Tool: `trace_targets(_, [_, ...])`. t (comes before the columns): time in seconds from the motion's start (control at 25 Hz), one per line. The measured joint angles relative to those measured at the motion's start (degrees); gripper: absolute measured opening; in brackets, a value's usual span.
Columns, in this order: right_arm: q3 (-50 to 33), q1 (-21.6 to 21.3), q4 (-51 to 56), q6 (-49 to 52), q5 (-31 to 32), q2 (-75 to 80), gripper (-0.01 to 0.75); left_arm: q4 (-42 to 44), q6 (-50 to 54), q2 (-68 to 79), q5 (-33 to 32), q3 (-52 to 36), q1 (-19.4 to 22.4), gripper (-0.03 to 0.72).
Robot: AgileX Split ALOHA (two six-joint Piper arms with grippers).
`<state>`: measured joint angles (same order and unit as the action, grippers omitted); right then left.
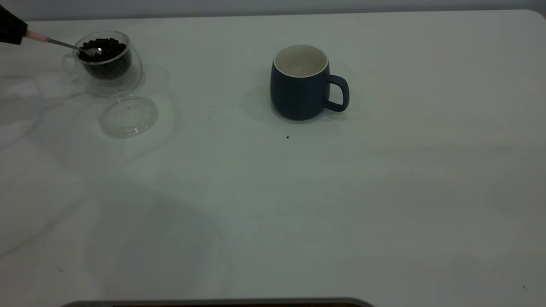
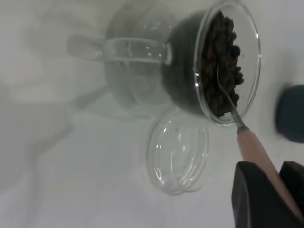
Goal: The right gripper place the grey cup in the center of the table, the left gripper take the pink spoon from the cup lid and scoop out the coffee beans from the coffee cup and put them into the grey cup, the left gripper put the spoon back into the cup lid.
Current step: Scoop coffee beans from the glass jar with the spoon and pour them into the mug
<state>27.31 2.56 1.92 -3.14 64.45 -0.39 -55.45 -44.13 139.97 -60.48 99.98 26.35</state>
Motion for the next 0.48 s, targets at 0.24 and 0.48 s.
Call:
trace_targets(0.24, [0.00,0.00,0.00,0.00,0.00,0.00,0.590,-3.53,-3.57,3.46,-2.45,0.00,1.43,0.134])
trace_targets(0.48, [0.00,0.00,0.00,-0.05,0.00,0.00,0.590,-6.10,-5.63,4.70,-2.93,0.00,1.43,0.134])
